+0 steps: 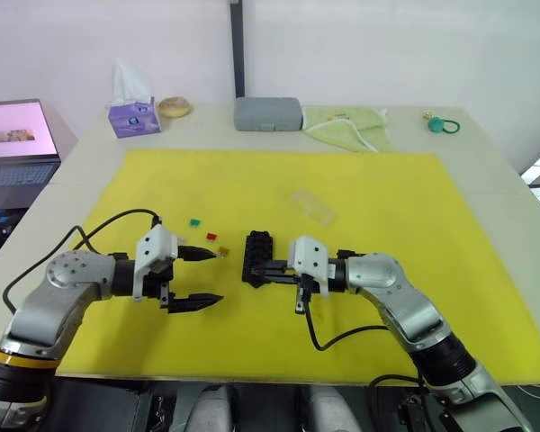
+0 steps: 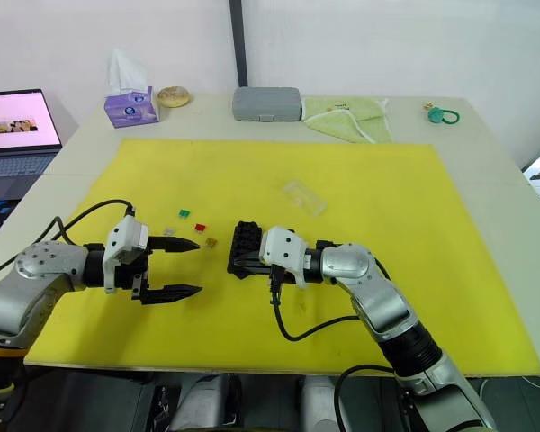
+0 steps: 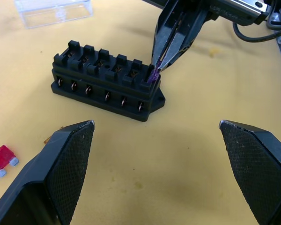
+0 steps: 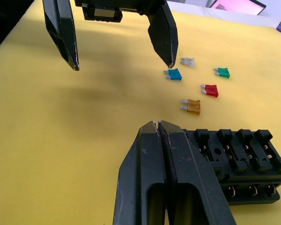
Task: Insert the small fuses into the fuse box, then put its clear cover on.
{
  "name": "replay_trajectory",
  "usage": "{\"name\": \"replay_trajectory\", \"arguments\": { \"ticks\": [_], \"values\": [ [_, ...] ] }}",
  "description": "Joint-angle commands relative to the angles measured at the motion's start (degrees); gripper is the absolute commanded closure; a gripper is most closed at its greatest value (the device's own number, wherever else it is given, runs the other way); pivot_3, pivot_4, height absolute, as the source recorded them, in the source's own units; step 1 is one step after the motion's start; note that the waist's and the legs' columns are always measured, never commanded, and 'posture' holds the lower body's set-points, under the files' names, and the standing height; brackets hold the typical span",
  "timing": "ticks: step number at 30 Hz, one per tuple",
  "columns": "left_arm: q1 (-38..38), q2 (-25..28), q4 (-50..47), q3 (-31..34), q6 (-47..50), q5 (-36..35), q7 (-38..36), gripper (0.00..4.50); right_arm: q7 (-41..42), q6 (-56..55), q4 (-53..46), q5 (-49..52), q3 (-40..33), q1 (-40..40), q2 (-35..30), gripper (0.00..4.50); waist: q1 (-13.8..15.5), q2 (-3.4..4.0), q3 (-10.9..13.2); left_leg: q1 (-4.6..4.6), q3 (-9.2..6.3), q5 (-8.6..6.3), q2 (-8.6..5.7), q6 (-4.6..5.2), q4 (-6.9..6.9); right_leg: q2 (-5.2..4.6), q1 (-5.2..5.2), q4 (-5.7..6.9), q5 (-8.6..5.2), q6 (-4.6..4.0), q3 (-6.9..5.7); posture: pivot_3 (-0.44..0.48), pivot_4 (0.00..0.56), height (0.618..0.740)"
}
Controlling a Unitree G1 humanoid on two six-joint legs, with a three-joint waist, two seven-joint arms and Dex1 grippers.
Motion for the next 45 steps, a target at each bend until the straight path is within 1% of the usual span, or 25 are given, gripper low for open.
{"name": "replay_trajectory", "arguments": {
  "ticks": [1,17,28,40,45],
  "values": [
    [-1.0,-0.1,-0.5,0.6,-0.9,0.0,0.3,0.00,-1.3,0.6,3.1,-2.6,0.9,0.2,0.0,4.42,0.0,0.00,0.0,0.01,0.00,0.00,0.00,0.00,0.00,0.00,0.01,0.00,0.00,0.00,0.00,0.000,0.150,0.737],
    [-0.8,-0.4,-1.2,0.5,-0.5,0.1,0.9,0.00,-2.7,3.7,3.5,-1.3,0.2,-0.8,1.3,4.42,0.0,0.00,0.0,0.09,0.00,0.00,0.02,0.00,0.00,0.01,0.06,0.05,0.00,-0.01,0.01,0.000,0.150,0.737],
    [-1.1,-0.6,-0.6,0.5,-0.8,0.5,1.1,0.00,-1.5,2.3,3.2,-2.1,1.2,0.8,0.1,4.42,0.0,0.00,0.0,0.09,0.00,0.00,0.02,0.00,0.01,0.01,0.07,0.05,0.00,-0.01,0.01,0.000,0.150,0.737],
    [-1.1,-0.9,-0.4,0.6,-1.3,0.9,1.3,0.00,-2.0,0.6,5.0,-3.3,1.4,1.1,0.1,4.42,0.0,0.00,-0.1,0.09,0.00,0.00,0.02,0.00,0.01,0.01,0.08,0.05,0.00,-0.01,0.01,0.000,0.150,0.737],
    [-1.0,-0.9,-0.3,0.6,-1.4,0.9,1.3,0.00,-1.4,0.3,3.2,-1.9,0.8,2.0,0.0,4.42,0.0,-0.01,-0.1,0.09,0.00,0.00,0.02,0.00,0.01,0.01,0.08,0.05,0.00,-0.01,0.01,0.000,0.150,0.737]
  ]
}}
